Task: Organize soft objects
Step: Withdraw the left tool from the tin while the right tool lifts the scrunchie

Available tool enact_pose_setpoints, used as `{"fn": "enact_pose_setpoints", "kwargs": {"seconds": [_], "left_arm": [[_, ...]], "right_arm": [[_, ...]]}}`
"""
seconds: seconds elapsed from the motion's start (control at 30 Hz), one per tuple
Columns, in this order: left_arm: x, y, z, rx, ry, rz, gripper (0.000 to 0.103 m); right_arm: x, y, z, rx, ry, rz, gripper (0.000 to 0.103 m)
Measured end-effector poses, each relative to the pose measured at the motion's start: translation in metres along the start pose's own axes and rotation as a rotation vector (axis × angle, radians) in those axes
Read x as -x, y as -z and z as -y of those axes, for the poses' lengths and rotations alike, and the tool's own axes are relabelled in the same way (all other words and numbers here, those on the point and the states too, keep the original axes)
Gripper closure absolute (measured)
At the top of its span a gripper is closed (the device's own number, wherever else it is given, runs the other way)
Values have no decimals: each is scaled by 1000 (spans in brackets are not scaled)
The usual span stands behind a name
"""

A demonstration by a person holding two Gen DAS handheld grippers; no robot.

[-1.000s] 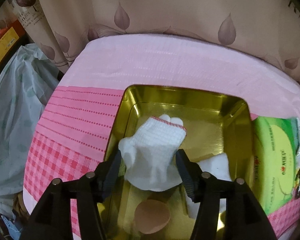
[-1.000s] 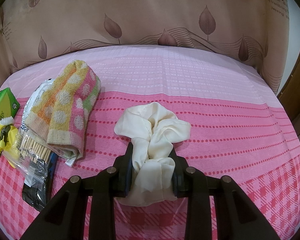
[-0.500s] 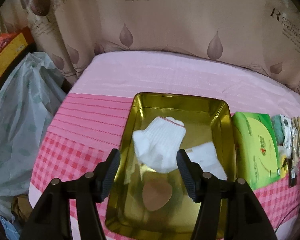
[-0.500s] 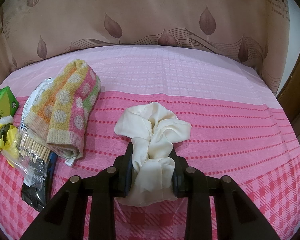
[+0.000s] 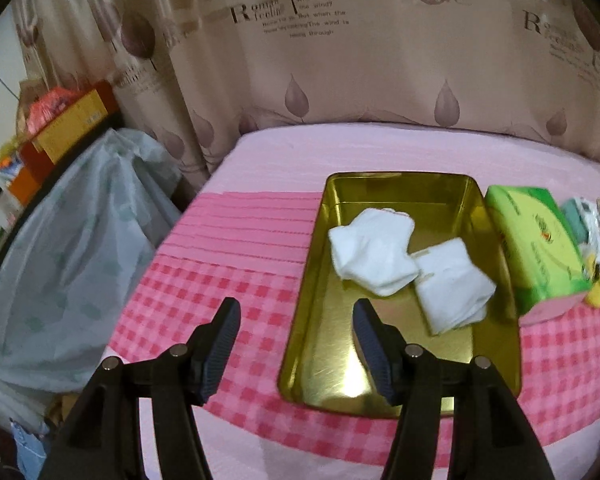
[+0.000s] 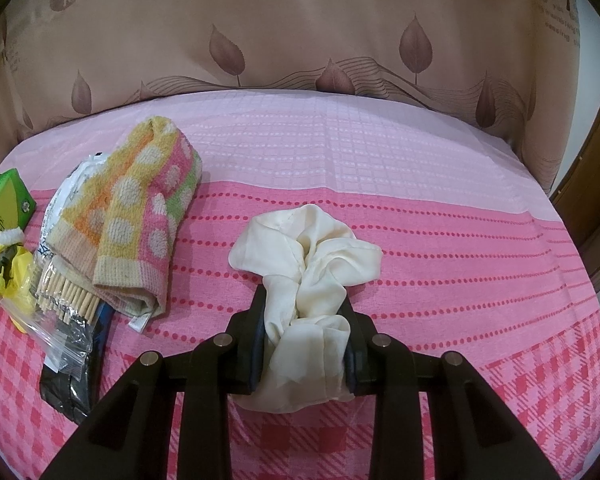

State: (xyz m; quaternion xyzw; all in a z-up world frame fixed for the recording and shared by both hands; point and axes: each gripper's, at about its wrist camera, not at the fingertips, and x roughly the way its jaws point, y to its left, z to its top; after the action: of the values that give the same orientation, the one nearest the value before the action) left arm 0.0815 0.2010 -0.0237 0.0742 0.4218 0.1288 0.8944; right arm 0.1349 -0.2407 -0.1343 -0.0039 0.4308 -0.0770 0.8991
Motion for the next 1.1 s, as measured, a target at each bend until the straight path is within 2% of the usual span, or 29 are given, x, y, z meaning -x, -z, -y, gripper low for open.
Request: {"fn": "enact_pose_setpoints", "kwargs": {"seconds": [0.17,0.33,0.57,0.73,0.87,1.1], "left_arm": [[4,13,-5,4,5,32,43],[0,15,-15,50,15,52,43],[-8,16,-24,93,5,31,43],[-9,16,-30,120,10,31,43],[-11,16,-38,157,13,18,43],[-14,17,-51,224,23,-3,43]], "right_arm": [[1,0,1,11,13,1,74],[3,0,5,26,31,5,74],[7,-1,20,38,50,16,83],[20,0,38,-12,51,29,85],[46,-8,50,-70,23,77,85],[95,-36,16,22,-109,168,85]]}}
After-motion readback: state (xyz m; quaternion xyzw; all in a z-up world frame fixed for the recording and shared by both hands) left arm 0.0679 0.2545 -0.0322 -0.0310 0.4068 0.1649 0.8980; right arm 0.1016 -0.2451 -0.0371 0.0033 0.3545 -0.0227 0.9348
